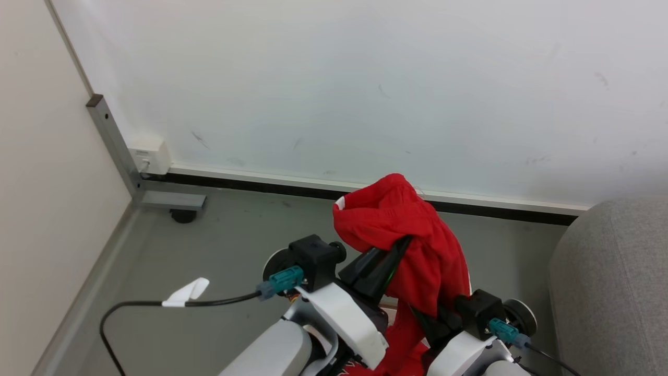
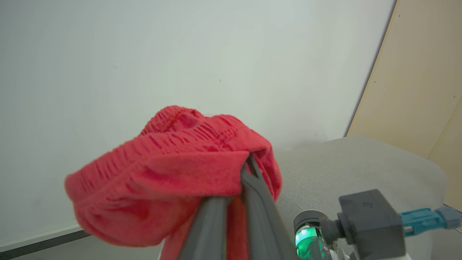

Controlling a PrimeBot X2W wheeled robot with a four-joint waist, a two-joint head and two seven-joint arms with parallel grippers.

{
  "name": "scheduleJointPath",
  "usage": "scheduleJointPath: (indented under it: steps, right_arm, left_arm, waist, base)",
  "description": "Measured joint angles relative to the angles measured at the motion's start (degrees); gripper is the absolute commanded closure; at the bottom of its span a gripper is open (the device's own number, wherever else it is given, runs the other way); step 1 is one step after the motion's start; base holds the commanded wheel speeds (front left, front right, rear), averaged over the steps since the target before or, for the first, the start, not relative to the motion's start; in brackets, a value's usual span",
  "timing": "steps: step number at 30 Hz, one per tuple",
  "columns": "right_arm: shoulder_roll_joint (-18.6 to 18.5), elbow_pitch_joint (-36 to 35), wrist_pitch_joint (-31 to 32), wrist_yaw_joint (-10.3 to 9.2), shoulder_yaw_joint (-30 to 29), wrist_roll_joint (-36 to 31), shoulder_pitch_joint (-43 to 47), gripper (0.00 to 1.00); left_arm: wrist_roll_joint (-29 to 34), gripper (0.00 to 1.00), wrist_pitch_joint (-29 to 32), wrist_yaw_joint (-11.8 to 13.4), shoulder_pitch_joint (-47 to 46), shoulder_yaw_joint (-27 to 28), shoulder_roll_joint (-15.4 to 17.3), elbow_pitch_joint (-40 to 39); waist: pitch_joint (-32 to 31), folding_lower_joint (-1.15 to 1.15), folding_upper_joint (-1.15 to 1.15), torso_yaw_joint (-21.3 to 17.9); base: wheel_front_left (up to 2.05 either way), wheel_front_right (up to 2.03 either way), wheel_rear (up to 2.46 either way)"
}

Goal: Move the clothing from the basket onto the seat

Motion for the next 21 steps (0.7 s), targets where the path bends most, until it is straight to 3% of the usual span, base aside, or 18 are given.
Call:
scheduleJointPath:
  steps: [12, 14, 16, 17, 21]
  right_arm:
    - [0.0, -3.5, 0.0, 0.0, -1.8, 2.8, 1.1, 1.0]
    - [0.0, -4.3, 0.0, 0.0, -2.5, 3.3, 1.6, 1.0]
    - [0.0, -5.0, 0.0, 0.0, -3.4, 3.9, 2.0, 1.0]
    - [0.0, -5.4, 0.0, 0.0, -3.9, 4.0, 2.0, 1.0]
    - [0.0, -7.1, 0.0, 0.0, -6.5, 4.9, 2.3, 1.0]
  left_arm:
    - [-0.9, 1.0, -1.1, 1.0, 0.4, 1.3, 0.7, 1.2]
    - [-1.0, 0.67, -1.3, 1.2, 0.5, 1.5, 0.8, 1.5]
    - [-1.3, 0.05, -1.3, 1.2, 0.7, 1.3, 0.9, 1.8]
    - [-1.4, 0.0, -1.3, 1.2, 0.9, 1.3, 1.0, 1.8]
    - [-1.4, 0.0, -1.8, 1.2, 1.3, 1.2, 1.3, 1.6]
  waist:
    - [0.6, 0.0, 0.0, -1.8]
    - [0.7, 0.0, 0.0, -2.3]
    - [0.8, 0.0, 0.0, -2.8]
    - [0.8, 0.0, 0.0, -3.2]
    - [1.0, 0.0, 0.0, -4.9]
  base:
    - [0.0, 0.0, 0.0]
    - [0.0, 0.0, 0.0]
    - [0.0, 0.0, 0.0]
    - [0.0, 0.0, 0.0]
    - [0.0, 0.0, 0.0]
